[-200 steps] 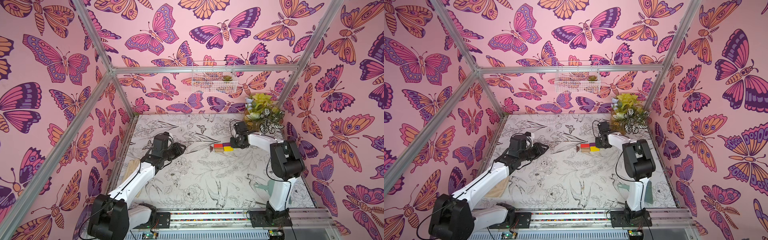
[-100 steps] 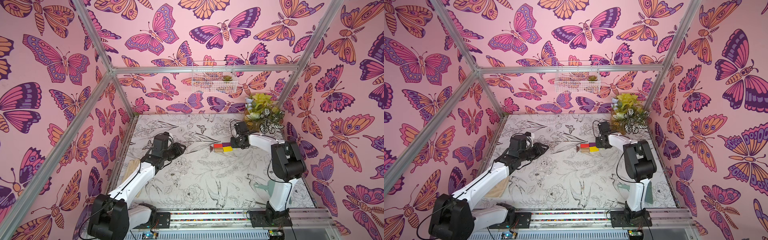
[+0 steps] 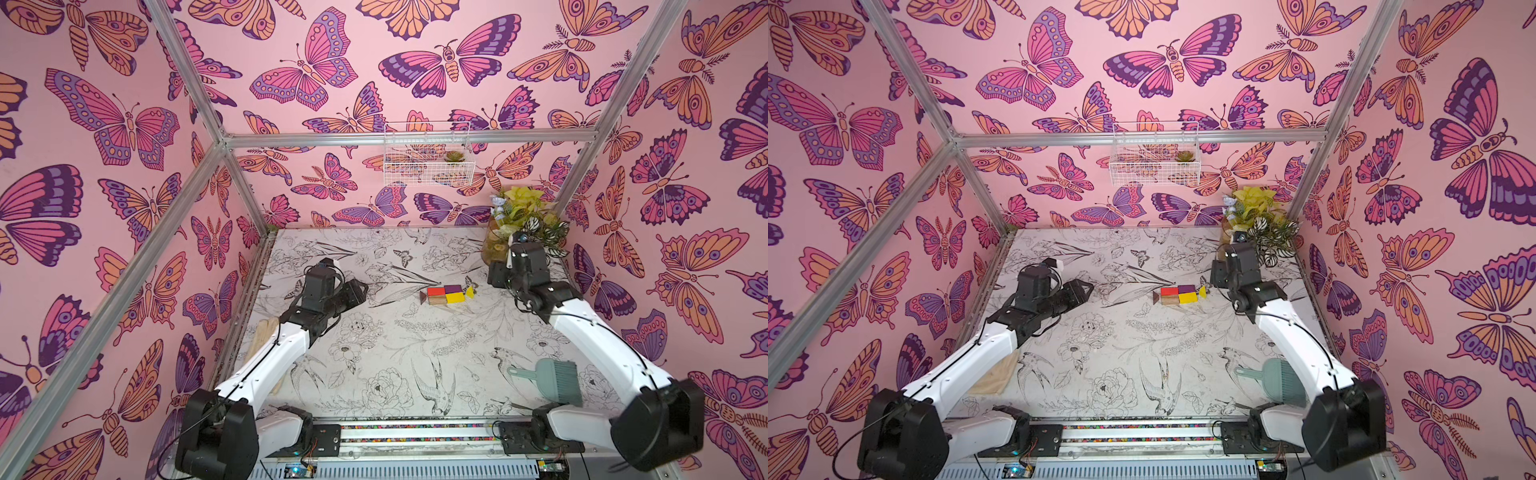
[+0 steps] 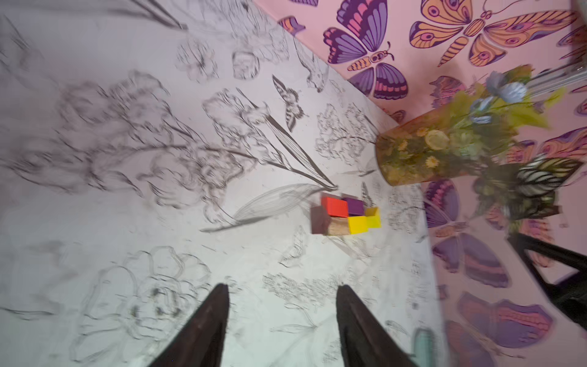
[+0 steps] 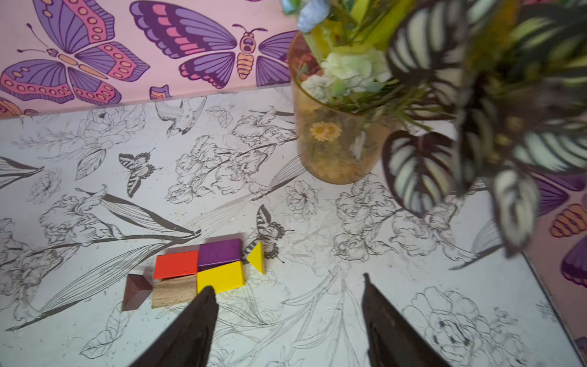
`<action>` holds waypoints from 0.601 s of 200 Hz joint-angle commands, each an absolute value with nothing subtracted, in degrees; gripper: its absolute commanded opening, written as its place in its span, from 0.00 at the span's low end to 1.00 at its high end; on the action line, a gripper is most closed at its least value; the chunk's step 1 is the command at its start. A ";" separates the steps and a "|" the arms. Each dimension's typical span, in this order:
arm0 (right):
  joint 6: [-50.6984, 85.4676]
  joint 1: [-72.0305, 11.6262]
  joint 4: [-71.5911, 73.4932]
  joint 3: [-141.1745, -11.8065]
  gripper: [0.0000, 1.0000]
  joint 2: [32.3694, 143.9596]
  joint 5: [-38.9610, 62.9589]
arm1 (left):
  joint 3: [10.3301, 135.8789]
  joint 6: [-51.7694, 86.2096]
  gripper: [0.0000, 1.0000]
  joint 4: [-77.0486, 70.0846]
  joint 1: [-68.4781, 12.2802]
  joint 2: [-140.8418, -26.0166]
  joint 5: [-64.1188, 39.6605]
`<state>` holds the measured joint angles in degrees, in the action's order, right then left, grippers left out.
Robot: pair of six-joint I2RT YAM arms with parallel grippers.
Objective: Assemble a piece of candy with building blocks
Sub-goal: Reset both arms
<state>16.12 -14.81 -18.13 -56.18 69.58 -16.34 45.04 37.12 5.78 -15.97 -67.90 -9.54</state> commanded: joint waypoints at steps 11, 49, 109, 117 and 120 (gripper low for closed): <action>14.29 -12.22 -14.53 -48.44 0.96 65.40 -25.71 | 41.46 19.69 0.69 4.02 -15.29 -61.08 11.09; 7.60 -11.61 -2.16 -38.94 0.99 65.25 -31.11 | 31.86 2.47 1.00 -5.79 -15.21 -57.04 26.51; 1.71 -11.32 28.17 -24.25 0.99 70.14 -28.00 | 13.86 -3.00 1.00 -33.37 -7.12 -61.55 19.26; 1.51 -11.19 33.99 -22.42 0.99 72.25 -26.41 | 13.80 -3.18 1.00 -34.29 -5.85 -63.09 18.56; 1.54 -11.17 36.31 -21.81 0.99 73.22 -26.21 | 13.80 -3.24 1.00 -34.59 -5.30 -63.72 18.16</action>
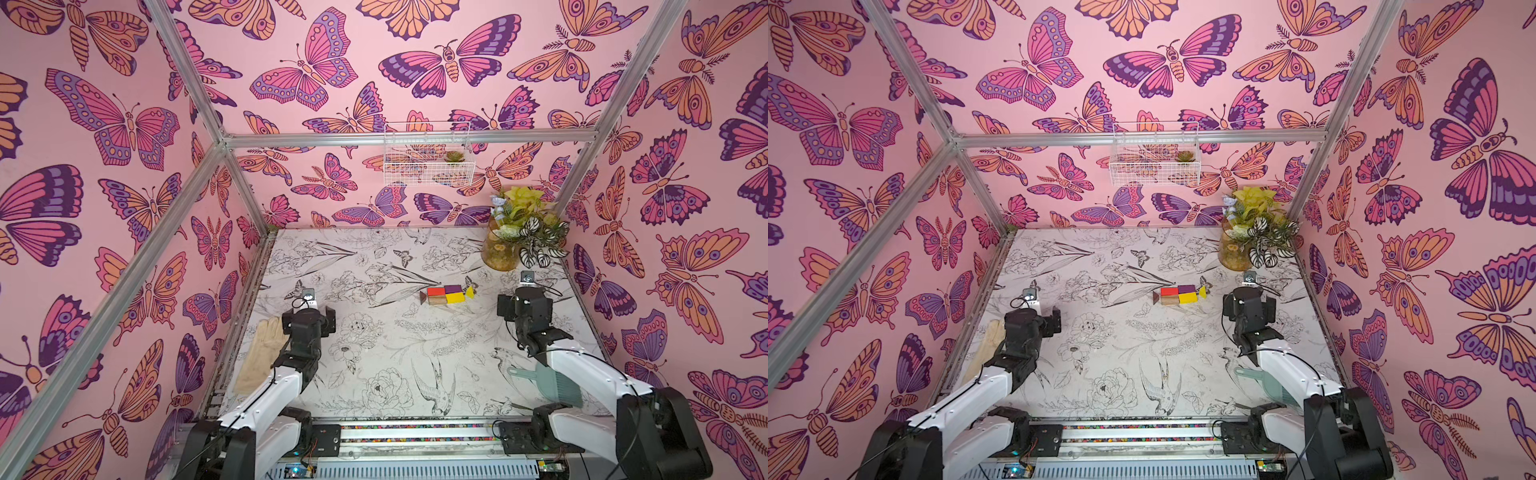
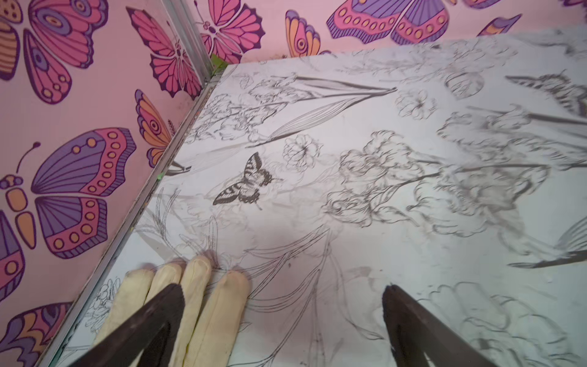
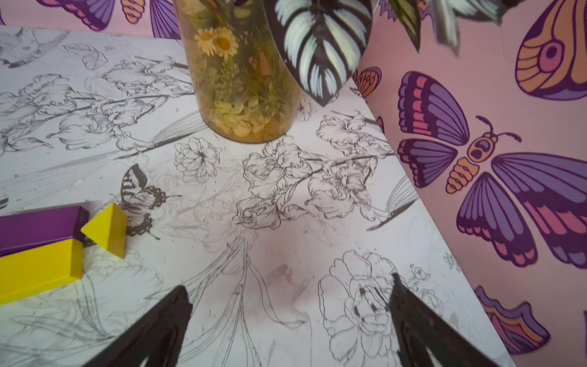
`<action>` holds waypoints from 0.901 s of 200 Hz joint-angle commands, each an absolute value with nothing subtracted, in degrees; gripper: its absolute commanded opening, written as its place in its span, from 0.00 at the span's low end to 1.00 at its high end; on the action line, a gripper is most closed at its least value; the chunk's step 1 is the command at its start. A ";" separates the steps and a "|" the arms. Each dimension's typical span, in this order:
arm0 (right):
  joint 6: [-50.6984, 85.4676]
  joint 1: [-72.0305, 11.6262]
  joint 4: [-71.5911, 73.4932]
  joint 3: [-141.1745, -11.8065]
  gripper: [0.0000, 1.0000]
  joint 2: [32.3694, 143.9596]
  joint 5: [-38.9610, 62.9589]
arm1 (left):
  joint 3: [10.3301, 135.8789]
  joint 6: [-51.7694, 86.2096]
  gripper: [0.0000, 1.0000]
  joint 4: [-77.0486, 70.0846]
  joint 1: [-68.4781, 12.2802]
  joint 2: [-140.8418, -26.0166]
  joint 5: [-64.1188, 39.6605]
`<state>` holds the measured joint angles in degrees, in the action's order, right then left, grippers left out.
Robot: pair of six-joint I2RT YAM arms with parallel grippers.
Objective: Assemble a piece of candy with building blocks
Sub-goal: Reset both arms
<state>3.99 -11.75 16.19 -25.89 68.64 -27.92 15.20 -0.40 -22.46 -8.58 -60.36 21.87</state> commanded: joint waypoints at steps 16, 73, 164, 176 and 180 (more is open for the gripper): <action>-0.65 -11.13 43.78 -21.47 0.99 78.27 -26.72 | 13.95 -3.42 1.00 -39.41 -2.72 -67.42 17.09; 3.03 -5.31 43.74 -24.04 0.99 84.37 -19.25 | 16.82 -3.76 1.00 -44.56 1.03 -75.06 10.20; 4.43 -3.56 49.38 -21.58 0.99 86.30 -17.92 | 21.94 2.55 1.00 -49.43 1.25 -87.68 5.04; 4.53 -3.53 49.78 -21.60 0.99 86.70 -17.76 | 20.63 1.93 1.00 -51.63 1.23 -88.15 4.01; 4.57 -3.52 49.44 -21.64 0.99 86.54 -17.67 | 21.51 2.26 1.00 -47.96 1.29 -86.98 4.04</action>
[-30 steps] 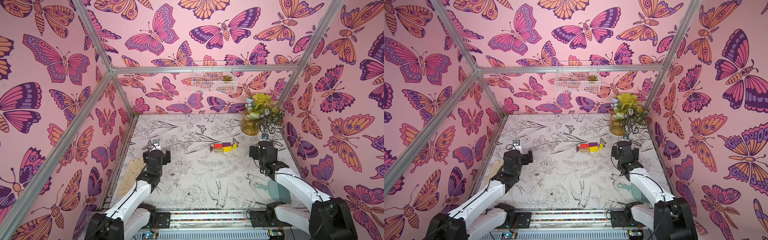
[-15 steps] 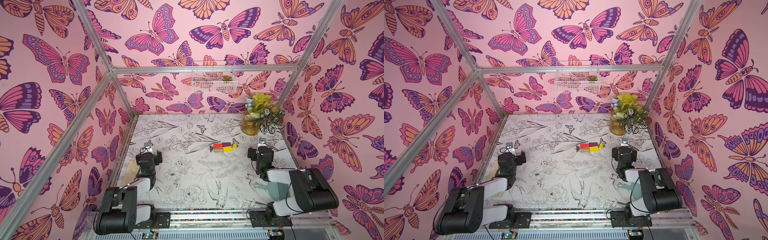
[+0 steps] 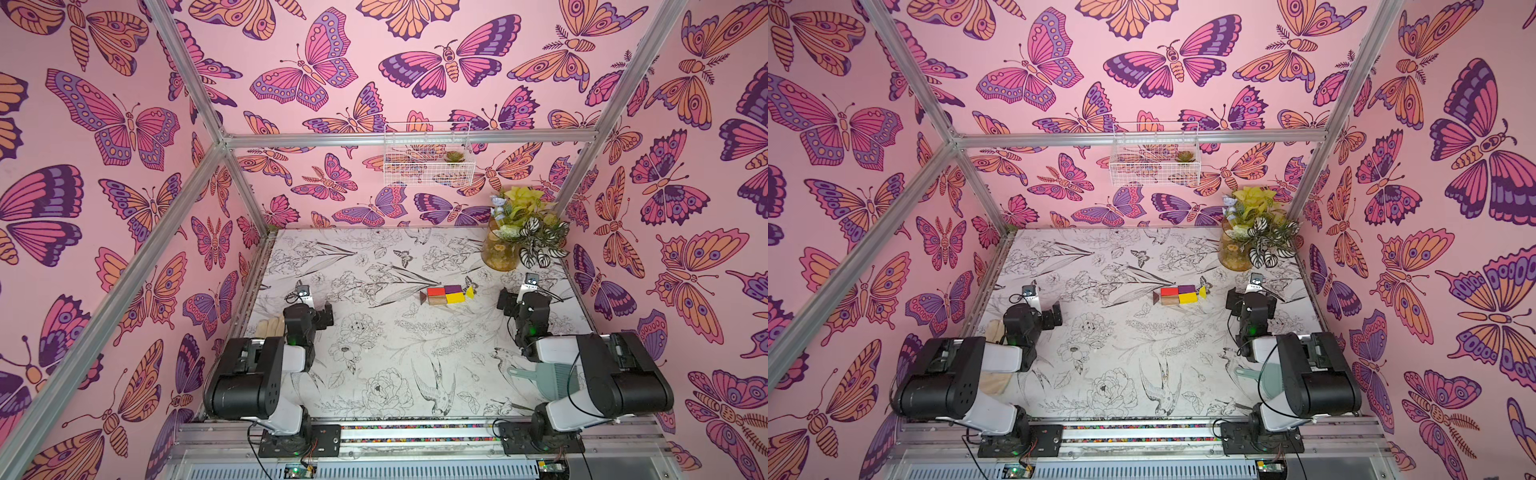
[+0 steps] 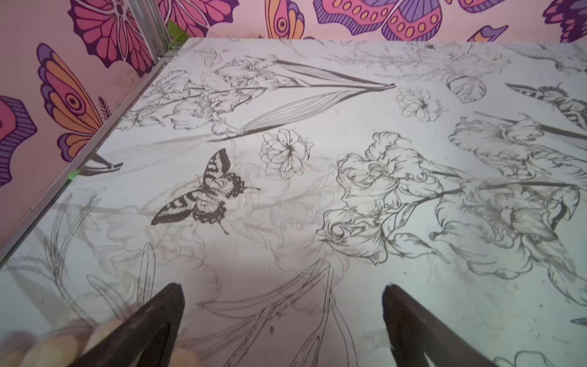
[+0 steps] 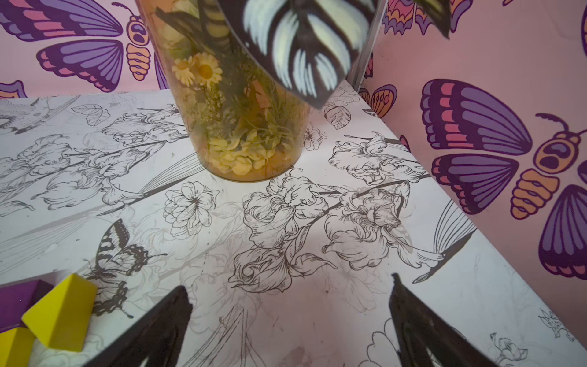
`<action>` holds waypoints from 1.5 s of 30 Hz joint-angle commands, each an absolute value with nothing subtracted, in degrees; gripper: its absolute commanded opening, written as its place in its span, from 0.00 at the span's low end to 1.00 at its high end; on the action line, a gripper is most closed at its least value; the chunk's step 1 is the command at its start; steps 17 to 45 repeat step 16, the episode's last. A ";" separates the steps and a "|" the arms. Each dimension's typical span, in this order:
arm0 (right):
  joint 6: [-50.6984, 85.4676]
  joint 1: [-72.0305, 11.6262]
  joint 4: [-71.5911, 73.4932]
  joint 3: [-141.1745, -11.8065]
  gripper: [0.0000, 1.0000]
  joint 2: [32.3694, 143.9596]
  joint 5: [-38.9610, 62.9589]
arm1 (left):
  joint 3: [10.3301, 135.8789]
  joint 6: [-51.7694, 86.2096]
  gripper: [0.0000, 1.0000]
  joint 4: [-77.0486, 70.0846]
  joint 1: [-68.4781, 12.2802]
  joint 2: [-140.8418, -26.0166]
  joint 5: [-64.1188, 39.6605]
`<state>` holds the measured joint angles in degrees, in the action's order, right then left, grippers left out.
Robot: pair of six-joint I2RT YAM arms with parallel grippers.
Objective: Assemble a piece of candy with building blocks
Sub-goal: Reset both arms
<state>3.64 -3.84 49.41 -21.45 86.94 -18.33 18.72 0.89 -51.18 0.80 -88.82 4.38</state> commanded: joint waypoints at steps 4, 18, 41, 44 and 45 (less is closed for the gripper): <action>4.48 -3.52 48.99 -21.76 0.99 86.32 -17.79 | 19.98 1.71 1.00 -53.44 0.97 -88.21 4.29; 4.59 -3.52 48.43 -21.88 0.99 86.27 -17.67 | 22.00 0.35 1.00 -49.37 1.26 -88.10 -0.27; 4.59 -3.52 48.43 -21.88 0.99 86.27 -17.67 | 22.00 0.35 1.00 -49.37 1.26 -88.10 -0.27; 4.59 -3.52 48.43 -21.88 0.99 86.27 -17.67 | 22.00 0.35 1.00 -49.37 1.26 -88.10 -0.27; 4.59 -3.52 48.43 -21.88 0.99 86.27 -17.67 | 22.00 0.35 1.00 -49.37 1.26 -88.10 -0.27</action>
